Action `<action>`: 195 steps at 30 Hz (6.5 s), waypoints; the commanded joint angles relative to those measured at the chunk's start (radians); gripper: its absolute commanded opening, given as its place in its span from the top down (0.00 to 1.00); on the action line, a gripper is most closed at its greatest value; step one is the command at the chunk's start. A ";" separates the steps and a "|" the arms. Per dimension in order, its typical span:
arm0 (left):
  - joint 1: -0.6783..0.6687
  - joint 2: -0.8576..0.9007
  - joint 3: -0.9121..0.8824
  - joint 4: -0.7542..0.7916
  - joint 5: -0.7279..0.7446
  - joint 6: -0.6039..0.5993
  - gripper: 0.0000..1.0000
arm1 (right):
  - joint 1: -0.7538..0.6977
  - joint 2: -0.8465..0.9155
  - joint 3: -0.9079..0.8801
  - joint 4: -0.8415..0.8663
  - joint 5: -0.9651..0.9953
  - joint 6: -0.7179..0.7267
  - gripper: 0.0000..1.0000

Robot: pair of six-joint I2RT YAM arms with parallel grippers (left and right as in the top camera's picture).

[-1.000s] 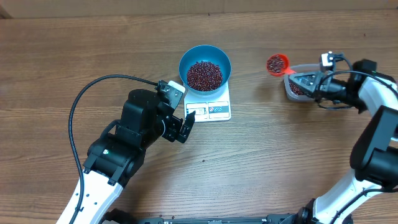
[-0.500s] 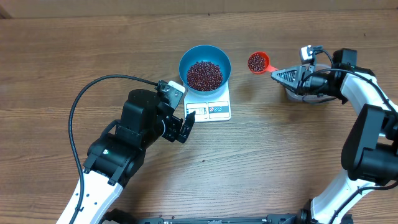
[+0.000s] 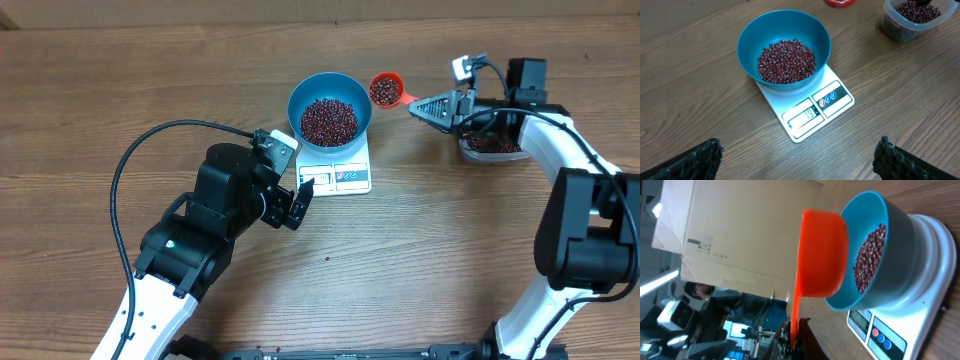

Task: Scoop item into bowl and weigh 150g on scale
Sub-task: 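Lift the filled red scoop and carry it left to the teal bowl, then tilt the red scoop over the teal bowl to pour the beans, then move the empty red scoop back right over the bean tub, then lower the red scoop into the beans in the tub, right gripper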

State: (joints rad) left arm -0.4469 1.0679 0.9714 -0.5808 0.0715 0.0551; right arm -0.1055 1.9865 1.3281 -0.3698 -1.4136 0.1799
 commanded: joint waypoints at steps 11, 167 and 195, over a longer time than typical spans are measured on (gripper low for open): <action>0.002 0.005 0.021 0.001 0.006 -0.010 0.00 | 0.130 0.007 0.003 0.109 0.116 0.105 0.96; 0.002 0.006 0.021 0.001 0.006 -0.010 0.01 | 0.020 -0.262 0.002 -0.381 1.552 -0.153 0.96; 0.002 0.005 0.021 0.001 0.006 -0.010 0.00 | 0.020 -0.262 0.002 -0.431 1.637 -0.429 0.96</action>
State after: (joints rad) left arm -0.4469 1.0679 0.9714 -0.5804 0.0715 0.0551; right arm -0.0845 1.7264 1.3254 -0.8028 0.2119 -0.1932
